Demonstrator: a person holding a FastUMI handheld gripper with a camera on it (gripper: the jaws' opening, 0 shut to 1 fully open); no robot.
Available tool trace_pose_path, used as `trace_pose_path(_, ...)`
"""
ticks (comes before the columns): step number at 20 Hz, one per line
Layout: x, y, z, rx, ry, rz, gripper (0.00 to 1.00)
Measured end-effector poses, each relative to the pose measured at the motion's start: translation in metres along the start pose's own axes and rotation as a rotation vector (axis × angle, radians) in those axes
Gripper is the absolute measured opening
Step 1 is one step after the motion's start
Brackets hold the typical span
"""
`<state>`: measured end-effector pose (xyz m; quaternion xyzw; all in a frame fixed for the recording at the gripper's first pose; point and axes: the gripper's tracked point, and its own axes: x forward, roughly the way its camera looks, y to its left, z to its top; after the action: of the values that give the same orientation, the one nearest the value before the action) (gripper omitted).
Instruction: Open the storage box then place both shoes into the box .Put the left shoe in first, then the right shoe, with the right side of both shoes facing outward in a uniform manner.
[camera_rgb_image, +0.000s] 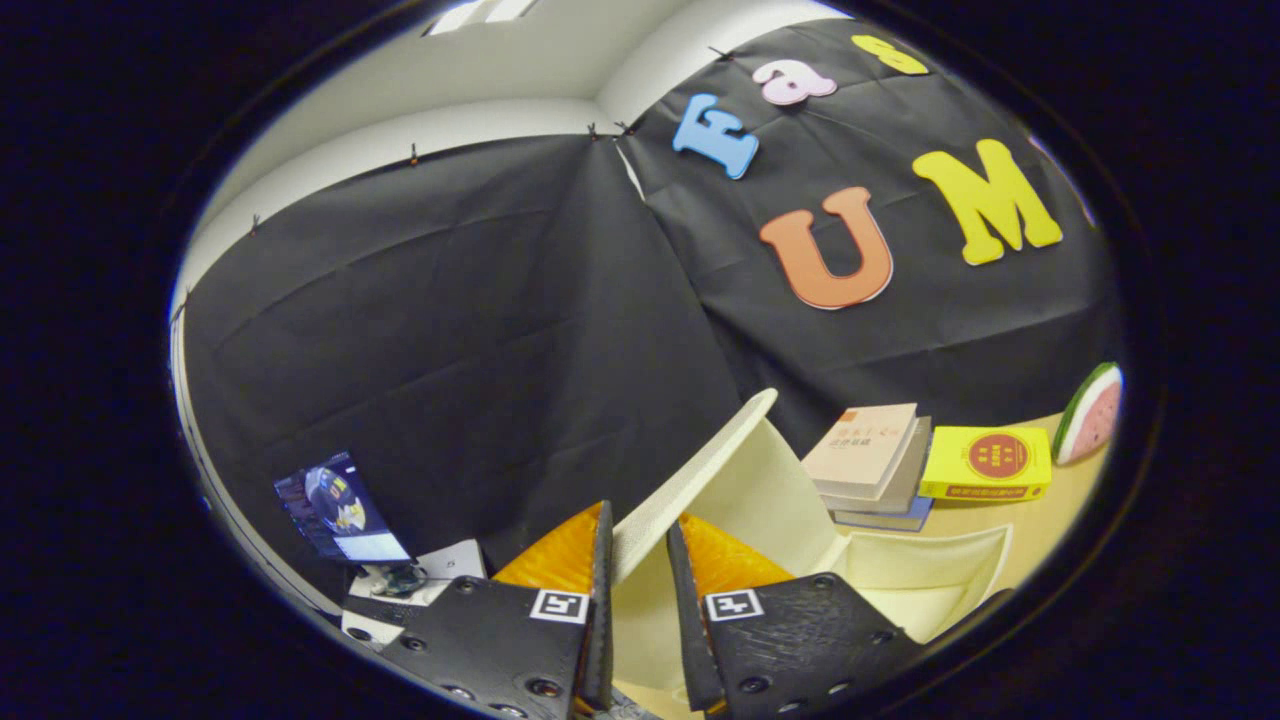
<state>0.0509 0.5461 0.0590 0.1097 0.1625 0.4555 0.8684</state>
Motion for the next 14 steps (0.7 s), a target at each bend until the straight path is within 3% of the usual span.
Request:
trace_pose_path(5,0.007,0.028,-0.021,-0.082,0.022,0.057,0.98)
trace_pose_path(8,0.001,0.031,-0.025,-0.101,0.0,0.051,0.96)
trace_pose_path(14,-0.035,-0.008,-0.012,-0.135,-0.088,-0.059,0.96)
